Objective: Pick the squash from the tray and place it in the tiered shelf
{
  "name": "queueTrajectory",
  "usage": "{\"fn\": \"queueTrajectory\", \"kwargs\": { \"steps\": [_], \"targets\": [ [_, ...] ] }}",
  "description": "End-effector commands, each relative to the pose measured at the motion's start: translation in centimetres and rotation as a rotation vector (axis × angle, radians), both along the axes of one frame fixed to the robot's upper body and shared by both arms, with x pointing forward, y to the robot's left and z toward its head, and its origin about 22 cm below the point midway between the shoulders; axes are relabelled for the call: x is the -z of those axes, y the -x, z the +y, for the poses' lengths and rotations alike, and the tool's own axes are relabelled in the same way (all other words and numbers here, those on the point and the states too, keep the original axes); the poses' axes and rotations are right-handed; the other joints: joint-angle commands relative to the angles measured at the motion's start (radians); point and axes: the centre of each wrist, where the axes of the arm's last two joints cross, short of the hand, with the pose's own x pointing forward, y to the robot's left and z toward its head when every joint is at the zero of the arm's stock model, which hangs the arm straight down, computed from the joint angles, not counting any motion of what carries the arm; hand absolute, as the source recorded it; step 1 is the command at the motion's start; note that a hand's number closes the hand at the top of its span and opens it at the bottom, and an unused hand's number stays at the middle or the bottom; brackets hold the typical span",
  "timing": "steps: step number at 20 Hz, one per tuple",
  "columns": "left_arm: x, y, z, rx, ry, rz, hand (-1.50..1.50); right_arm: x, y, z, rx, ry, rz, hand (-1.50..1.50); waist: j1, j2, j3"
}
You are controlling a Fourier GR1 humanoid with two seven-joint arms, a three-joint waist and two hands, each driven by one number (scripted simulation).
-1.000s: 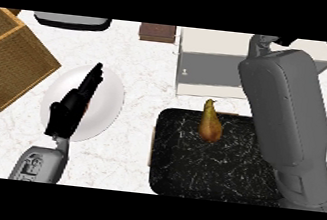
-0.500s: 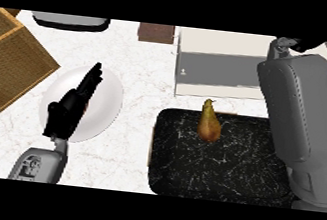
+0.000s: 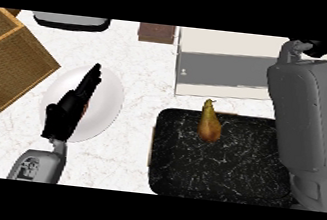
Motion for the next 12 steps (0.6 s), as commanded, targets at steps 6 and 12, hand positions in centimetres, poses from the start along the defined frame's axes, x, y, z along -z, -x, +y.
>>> {"fn": "queueTrajectory", "kwargs": {
  "steps": [6,12],
  "targets": [
    [1.2,0.8,-0.8,-0.002,0.005,0.001,0.0,-4.0,1.7,0.9,-0.111,-0.098,-0.076,-1.5,0.0,-0.001,0.0],
    [0.3,-0.2,1.1,-0.008,0.0,0.002,0.0,-8.1,4.7,-1.9,-0.072,-0.295,-0.289,-1.5,-0.008,-0.004,0.0]
  ]
}}
